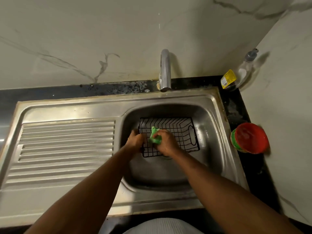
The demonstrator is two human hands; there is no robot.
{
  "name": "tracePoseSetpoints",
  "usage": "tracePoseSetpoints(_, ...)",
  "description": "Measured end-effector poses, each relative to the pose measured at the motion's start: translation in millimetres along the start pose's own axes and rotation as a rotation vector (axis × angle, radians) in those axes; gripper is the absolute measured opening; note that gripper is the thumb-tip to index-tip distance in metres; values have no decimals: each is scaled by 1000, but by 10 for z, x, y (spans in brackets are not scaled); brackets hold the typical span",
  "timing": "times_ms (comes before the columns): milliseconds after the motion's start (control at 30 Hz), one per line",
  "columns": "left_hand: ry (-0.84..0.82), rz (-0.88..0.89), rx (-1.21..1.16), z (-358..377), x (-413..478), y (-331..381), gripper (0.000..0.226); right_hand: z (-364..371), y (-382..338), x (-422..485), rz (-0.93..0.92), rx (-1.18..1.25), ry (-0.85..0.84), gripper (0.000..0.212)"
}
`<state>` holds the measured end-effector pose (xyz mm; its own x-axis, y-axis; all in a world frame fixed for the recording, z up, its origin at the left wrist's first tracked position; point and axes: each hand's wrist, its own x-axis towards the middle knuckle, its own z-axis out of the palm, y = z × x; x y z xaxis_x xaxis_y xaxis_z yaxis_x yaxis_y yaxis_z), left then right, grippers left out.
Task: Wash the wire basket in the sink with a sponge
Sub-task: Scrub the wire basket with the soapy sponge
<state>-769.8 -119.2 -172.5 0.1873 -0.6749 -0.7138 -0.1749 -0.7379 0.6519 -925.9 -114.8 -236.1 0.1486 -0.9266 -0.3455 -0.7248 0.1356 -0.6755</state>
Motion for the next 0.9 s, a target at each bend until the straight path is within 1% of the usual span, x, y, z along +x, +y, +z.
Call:
tracePoseSetpoints(33,-21,32,-16,-16,-42,4,11,-34,-2,-46,-13,12,37,45)
tracePoseSetpoints(100,-44,75,-42,-33,-142,11,10,-115,-13,-107,-51,35,117,56)
tracePoseSetpoints(133,-54,88,-52,-24,-194,7,13,-145,-28,-128,-66,43,113,62)
tracePoseSetpoints(167,-72,102,-57,1,-237,-8,25,-160,-51,-145,-81,15,130,64)
tracePoseSetpoints(200,-88,114,-66,22,-293,-11,43,-149,-71,-154,-89,-25,168,59)
tracePoseSetpoints(233,-101,128,-77,46,-359,-3,54,-144,-121,-189,-78,-3,182,50)
tracePoseSetpoints(267,-108,153,-101,67,-386,-13,56,-129,-136,-213,-64,-1,198,45)
tracePoseSetpoints(333,-114,177,-176,86,-459,25,50,-127,-147,-239,-132,-118,246,54)
tracePoseSetpoints(367,-116,175,-215,87,-470,44,50,-165,-140,-255,-170,-127,243,53)
tracePoseSetpoints(433,-121,180,-255,108,-475,52,44,-313,-169,-287,-204,-129,247,39)
tracePoseSetpoints(467,-122,194,-255,121,-486,60,43,-397,-178,-283,-197,-131,285,33)
tracePoseSetpoints(533,-108,237,-250,141,-505,85,35,-560,-115,-267,-124,-144,406,25)
tracePoseSetpoints(600,-111,282,-256,141,-499,109,24,-733,24,-261,31,-148,521,22)
tracePoseSetpoints(667,-134,280,-264,124,-503,140,24,-890,161,-257,225,-166,621,24)
tracePoseSetpoints(733,-159,269,-256,118,-455,172,27,-918,163,-231,361,-90,678,23)
tracePoseSetpoints(800,-193,270,-237,139,-417,193,29,-816,0,-230,423,53,712,21)
tracePoseSetpoints(833,-211,269,-227,136,-413,212,30,-743,-122,-212,425,106,733,22)
tracePoseSetpoints(900,-248,271,-217,120,-384,227,28,-577,-392,-160,354,167,734,25)
